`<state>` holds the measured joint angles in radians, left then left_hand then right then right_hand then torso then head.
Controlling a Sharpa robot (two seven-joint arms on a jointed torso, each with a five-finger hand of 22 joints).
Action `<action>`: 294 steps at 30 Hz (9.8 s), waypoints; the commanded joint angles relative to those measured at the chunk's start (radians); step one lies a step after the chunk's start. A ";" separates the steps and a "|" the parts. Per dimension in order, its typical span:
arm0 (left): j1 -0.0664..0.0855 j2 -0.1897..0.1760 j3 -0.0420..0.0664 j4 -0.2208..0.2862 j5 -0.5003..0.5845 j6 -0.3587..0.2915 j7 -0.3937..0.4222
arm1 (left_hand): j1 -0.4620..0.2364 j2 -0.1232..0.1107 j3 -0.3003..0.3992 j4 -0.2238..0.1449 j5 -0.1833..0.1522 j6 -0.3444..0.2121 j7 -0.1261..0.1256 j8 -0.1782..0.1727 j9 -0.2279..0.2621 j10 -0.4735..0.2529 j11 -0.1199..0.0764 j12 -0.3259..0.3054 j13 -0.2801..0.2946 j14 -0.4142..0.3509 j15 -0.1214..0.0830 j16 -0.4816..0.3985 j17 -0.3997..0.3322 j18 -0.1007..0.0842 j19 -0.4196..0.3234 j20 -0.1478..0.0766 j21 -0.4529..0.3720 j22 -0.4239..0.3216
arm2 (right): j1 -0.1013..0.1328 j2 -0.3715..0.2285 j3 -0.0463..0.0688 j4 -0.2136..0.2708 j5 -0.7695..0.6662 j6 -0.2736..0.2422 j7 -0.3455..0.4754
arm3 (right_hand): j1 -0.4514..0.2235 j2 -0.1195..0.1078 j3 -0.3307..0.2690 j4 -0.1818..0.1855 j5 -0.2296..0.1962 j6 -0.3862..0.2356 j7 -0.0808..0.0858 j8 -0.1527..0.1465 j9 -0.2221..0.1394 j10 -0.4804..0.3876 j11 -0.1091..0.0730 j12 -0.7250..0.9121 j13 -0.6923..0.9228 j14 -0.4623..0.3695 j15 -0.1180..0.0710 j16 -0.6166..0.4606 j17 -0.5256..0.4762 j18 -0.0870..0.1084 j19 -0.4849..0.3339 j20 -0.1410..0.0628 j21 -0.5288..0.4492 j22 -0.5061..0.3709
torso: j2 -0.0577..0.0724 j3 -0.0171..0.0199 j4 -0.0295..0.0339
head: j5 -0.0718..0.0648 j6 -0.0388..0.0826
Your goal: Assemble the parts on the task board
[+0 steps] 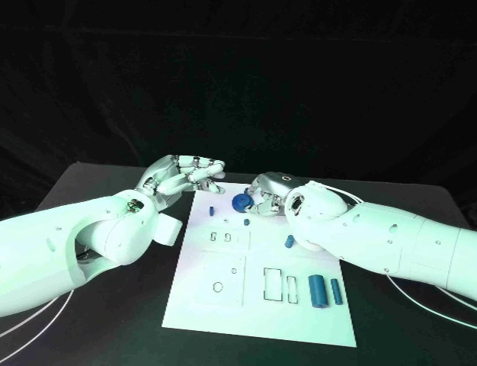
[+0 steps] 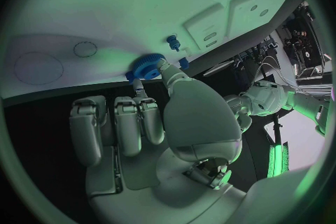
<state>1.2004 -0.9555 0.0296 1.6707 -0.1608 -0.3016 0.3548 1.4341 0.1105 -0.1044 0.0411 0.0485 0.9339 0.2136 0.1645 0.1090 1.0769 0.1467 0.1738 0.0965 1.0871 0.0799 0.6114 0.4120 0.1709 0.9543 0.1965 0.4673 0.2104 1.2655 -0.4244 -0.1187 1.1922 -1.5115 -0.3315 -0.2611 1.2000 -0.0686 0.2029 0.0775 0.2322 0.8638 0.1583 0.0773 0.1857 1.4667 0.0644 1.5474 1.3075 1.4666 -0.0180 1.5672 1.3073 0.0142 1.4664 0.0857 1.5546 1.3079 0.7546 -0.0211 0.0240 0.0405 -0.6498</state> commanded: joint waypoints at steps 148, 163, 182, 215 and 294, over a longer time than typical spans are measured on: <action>0.002 -0.021 0.000 -0.204 0.010 0.159 -0.039 | 0.002 0.016 0.013 -0.066 0.001 -0.034 0.040 -0.054 -0.035 -0.075 0.047 -0.093 -0.028 -0.079 0.064 -0.423 -0.211 0.015 -0.043 0.055 -0.176 -0.133 | -0.033 -0.348 0.007 0.073 0.461 -0.103 0.345 | 0.111 0.066 0.099 -0.075 0.093 0.148 -0.038 0.120 0.047 0.002 -0.027 -0.074 0.156 0.104 -0.018 0.004 0.263 0.025 0.041 -0.020 -0.125 0.102 | -0.030 0.0141 -0.0187 | -0.037 -0.036; 0.002 -0.013 0.000 -0.202 0.010 0.163 -0.046 | 0.002 0.016 0.013 -0.066 0.001 -0.034 0.040 -0.055 -0.035 -0.075 0.047 -0.093 -0.028 -0.079 0.064 -0.423 -0.212 0.015 -0.043 0.055 -0.177 -0.134 | 0.003 -0.301 -0.004 0.312 0.268 -0.048 0.164 | 0.097 0.062 0.103 -0.071 0.089 0.131 -0.029 0.110 0.043 0.007 -0.019 -0.070 0.161 0.104 -0.011 0.004 0.263 0.022 0.045 -0.016 -0.116 0.113 | -0.030 0.0148 -0.0169 | 0.004 -0.047; 0.002 -0.004 0.000 -0.173 0.010 0.169 -0.051 | 0.002 0.017 0.013 -0.067 0.001 -0.035 0.040 -0.055 -0.035 -0.076 0.047 -0.093 -0.028 -0.079 0.064 -0.424 -0.212 0.015 -0.043 0.055 -0.177 -0.134 | -0.041 -0.161 -0.021 0.289 0.082 0.027 0.053 | 0.084 0.058 0.103 -0.066 0.078 0.131 -0.027 0.108 0.042 0.008 -0.017 -0.069 0.162 0.104 -0.009 0.004 0.263 0.020 0.050 -0.013 -0.106 0.124 | -0.027 0.0153 -0.0169 | 0.021 -0.066; 0.002 0.001 0.000 -0.166 0.010 0.177 -0.059 | 0.001 0.017 0.014 -0.067 0.001 -0.035 0.040 -0.055 -0.035 -0.077 0.047 -0.094 -0.028 -0.078 0.064 -0.427 -0.213 0.014 -0.042 0.054 -0.178 -0.135 | -0.079 -0.070 -0.022 0.234 -0.011 -0.053 0.032 | 0.078 0.052 0.101 -0.064 0.074 0.131 -0.027 0.107 0.041 0.011 -0.016 -0.065 0.166 0.104 -0.008 0.004 0.263 0.019 0.052 -0.012 -0.102 0.129 | -0.027 0.0156 -0.0179 | 0.022 -0.070; 0.002 -0.002 0.000 -0.170 0.009 0.184 -0.076 | -0.001 0.019 0.014 -0.067 0.001 -0.036 0.041 -0.056 -0.036 -0.078 0.048 -0.095 -0.028 -0.077 0.065 -0.432 -0.216 0.014 -0.040 0.055 -0.181 -0.137 | -0.113 -0.037 -0.022 0.190 -0.031 -0.052 0.026 | 0.053 0.001 0.093 -0.071 0.046 0.076 -0.001 0.057 0.018 -0.020 0.006 -0.093 0.137 0.104 0.009 0.004 0.263 0.020 0.048 0.003 -0.109 0.124 | -0.028 0.0156 -0.0185 | 0.028 -0.077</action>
<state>1.2013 -0.9582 0.0292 1.4995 -0.1527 -0.1388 0.2754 1.4419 0.1263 -0.0907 -0.0196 0.0485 0.9019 0.2319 0.1118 0.0748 1.0034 0.1913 0.0808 0.0684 1.0049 0.1445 0.1864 0.1973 0.1711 0.9097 0.2518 0.2930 0.0743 1.1545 -0.4618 -0.1399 1.3839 -1.5330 -0.3890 -0.2236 1.2515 -0.0596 0.3007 0.0070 0.2817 0.9458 0.1578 0.1385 0.2039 1.4482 0.0638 1.4580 1.3074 1.4648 -0.0159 1.5672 1.3075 0.0456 1.4664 0.0825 1.4502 1.3075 0.7264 -0.0056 0.0056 0.0679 -0.7269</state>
